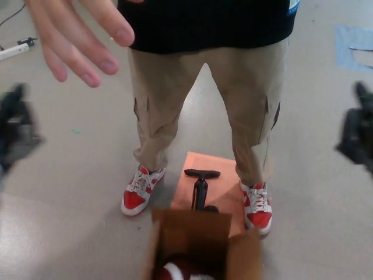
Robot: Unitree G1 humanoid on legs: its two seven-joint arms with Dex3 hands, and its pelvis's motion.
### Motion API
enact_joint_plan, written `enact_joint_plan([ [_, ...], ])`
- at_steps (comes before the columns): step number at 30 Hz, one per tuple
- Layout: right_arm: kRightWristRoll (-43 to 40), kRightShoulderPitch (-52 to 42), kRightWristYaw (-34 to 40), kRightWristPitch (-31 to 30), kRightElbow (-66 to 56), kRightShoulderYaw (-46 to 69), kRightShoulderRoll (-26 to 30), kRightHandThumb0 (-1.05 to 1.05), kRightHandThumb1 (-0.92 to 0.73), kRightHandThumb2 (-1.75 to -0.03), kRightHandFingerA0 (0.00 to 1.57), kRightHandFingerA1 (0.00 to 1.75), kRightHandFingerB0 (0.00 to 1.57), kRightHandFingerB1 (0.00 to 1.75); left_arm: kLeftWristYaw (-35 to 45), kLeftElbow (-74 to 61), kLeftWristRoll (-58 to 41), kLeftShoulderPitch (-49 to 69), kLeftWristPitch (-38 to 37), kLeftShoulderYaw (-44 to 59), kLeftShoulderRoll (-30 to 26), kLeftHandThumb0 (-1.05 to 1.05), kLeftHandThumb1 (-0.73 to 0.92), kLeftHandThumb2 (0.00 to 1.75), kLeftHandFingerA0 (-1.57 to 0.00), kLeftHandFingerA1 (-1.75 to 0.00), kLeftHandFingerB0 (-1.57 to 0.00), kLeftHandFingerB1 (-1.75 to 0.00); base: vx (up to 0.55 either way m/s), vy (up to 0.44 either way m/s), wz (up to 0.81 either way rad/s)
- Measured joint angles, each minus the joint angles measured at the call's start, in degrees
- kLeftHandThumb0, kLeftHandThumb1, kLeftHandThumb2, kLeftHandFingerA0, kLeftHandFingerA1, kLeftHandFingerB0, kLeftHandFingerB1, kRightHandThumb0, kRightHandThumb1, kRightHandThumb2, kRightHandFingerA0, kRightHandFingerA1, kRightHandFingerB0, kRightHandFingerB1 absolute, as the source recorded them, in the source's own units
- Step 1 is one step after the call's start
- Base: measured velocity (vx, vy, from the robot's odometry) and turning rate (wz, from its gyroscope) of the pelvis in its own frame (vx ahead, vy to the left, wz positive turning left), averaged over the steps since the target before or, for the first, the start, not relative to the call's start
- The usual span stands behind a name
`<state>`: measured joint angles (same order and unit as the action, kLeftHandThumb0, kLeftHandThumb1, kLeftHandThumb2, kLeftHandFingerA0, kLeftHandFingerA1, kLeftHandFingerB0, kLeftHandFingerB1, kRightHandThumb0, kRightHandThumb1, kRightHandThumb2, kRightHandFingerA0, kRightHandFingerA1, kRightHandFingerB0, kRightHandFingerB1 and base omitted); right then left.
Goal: Use both hands to pick up a football from a person and place it into a container beneath
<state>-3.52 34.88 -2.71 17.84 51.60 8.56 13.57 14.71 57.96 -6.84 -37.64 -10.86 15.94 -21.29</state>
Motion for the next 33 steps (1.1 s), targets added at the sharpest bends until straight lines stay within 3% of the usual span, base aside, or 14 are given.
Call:
enact_joint_plan([
  [4, -0.59, -0.12, -0.49, 0.89, 1.15, 1.71, 0.39, -0.85, -0.79, -1.14, 0.0, 0.13, 0.0, 0.14, 1.95, 1.78, -1.23, 0.04, -1.6, 2.27, -1.44, -0.87, 0.78, 1.03, 0.0, 0.0, 0.0, 0.0, 0.0, 0.0, 0.0],
  [5, -0.6, -0.13, -0.55, 1.05, 1.27, 1.77, 0.39, -0.85, -0.72, -0.94, 0.0, 0.08, 0.0, 0.16, 2.32, 2.02, -1.37, 0.04, -1.96, 2.51, -1.44, -0.82, 0.92, 0.68, 0.0, 0.0, 0.0, 0.0, 0.0, 0.0, 0.0],
  [7, -0.65, -0.13, -0.7, 1.42, 1.45, 1.92, 0.36, -0.84, -0.75, -1.13, 0.0, 0.14, 0.0, 0.17, 3.14, 2.57, -1.67, 0.06, -2.63, 2.98, -1.43, -0.89, 0.8, 1.13, 0.0, -0.09, 0.0, -0.08, 0.0, 0.0, 0.0],
  [8, -0.71, -0.12, -0.76, 1.53, 1.46, 1.98, 0.28, -0.91, -0.81, -1.14, 0.0, 0.09, 0.0, 0.11, 3.43, 2.71, -1.82, 0.06, -2.81, 3.19, -1.43, -0.82, 0.92, 0.68, 0.0, 0.0, 0.0, 0.0, 0.0, 0.0, 0.0],
  [10, -0.85, -0.12, -0.9, 1.8, 1.48, 2.06, 0.07, -0.92, -0.81, -1.15, 0.0, 0.08, 0.0, 0.1, 4.03, 3.03, -2.16, 0.06, -3.15, 3.58, -1.43, -0.92, 0.82, 1.14, 0.0, -0.07, 0.0, -0.06, 0.0, 0.0, 0.0],
  [15, -0.92, -0.11, -0.99, 2.02, 1.37, 2.08, -0.16, -0.91, -0.81, -1.15, 0.0, 0.09, 0.0, 0.1, 5.17, 3.63, -2.71, 0.06, -3.63, 3.85, -1.43, -0.89, 0.76, 1.03, 0.0, 0.0, 0.0, 0.0, 0.0, 0.0, 0.0],
  [16, -0.94, -0.11, -0.99, 2.04, 1.27, 2.08, -0.25, -0.91, -0.81, -1.15, 0.0, 0.09, 0.0, 0.1, 5.34, 3.71, -2.82, 0.07, -3.66, 3.96, -1.43, -0.83, 0.92, 0.68, 0.0, 0.0, 0.0, 0.0, 0.0, 0.0, 0.0],
  [17, -0.95, -0.11, -0.99, 2.07, 1.04, 2.08, -0.37, -0.86, -0.76, -1.14, 0.0, 0.12, 0.0, 0.15, 5.53, 3.79, -2.97, 0.07, -3.68, 4.1, -1.43, -0.94, 0.83, 1.13, 0.0, -0.05, 0.0, -0.03, 0.0, 0.0, 0.0],
  [21, -1.09, -0.01, -0.95, 2.21, 0.5, 2.1, -1.25, -0.83, -0.72, -0.91, 0.03, 0.12, 0.02, 0.17, 6.01, 4.23, -3.21, 0.29, -3.84, 4.2, -1.43, -0.91, 0.81, 1.12, 0.0, -0.08, 0.0, -0.05, 0.0, 0.0, 0.0],
  [22, -1.1, 0.01, -0.95, 2.22, 0.43, 2.09, -1.66, -0.84, -0.76, -1.0, 0.0, 0.1, 0.0, 0.15, 6.09, 4.42, -3.23, 0.4, -3.87, 4.2, -1.43, -0.83, 0.92, 0.68, 0.0, 0.0, 0.0, 0.0, 0.0, 0.0, 0.0],
  [24, -1.09, 0.04, -0.86, 2.25, 0.45, 2.03, -2.24, -0.79, -0.92, -0.72, 0.0, 0.12, 0.0, 0.18, 6.18, 4.71, -3.23, 0.66, -4.08, 4.19, -1.4, -0.87, 0.77, 1.02, 0.0, 0.0, 0.0, 0.0, 0.0, 0.0, 0.0],
  [25, -1.02, 0.1, -0.69, 2.31, 0.72, 1.91, -2.57, -0.82, -0.82, -1.16, 0.0, 0.16, 0.0, 0.15, 6.28, 4.99, -3.22, 1.12, -4.36, 4.12, -1.36, -0.8, 0.92, 0.69, 0.0, 0.0, 0.0, 0.0, 0.0, 0.0, 0.0],
  [26, -0.87, 0.17, -0.45, 2.4, 1.22, 1.79, -2.76, -0.84, -0.84, -1.16, 0.0, 0.15, 0.0, 0.14, 6.36, 5.31, -3.21, 1.61, -4.66, 4.02, -1.32, -0.91, 0.83, 1.15, 0.0, -0.07, 0.0, -0.06, 0.0, 0.0, 0.0],
  [33, 1.41, 1.18, 1.46, 2.38, 11.09, -0.93, -3.2, -0.9, -0.86, -1.16, 0.04, 0.17, 0.04, 0.1, 6.4, 9.9, -2.55, 4.34, -5.38, 2.53, -1.37, -0.88, 0.82, 1.17, 0.0, -0.12, 0.0, -0.09, 0.0, 0.0, 0.0],
])
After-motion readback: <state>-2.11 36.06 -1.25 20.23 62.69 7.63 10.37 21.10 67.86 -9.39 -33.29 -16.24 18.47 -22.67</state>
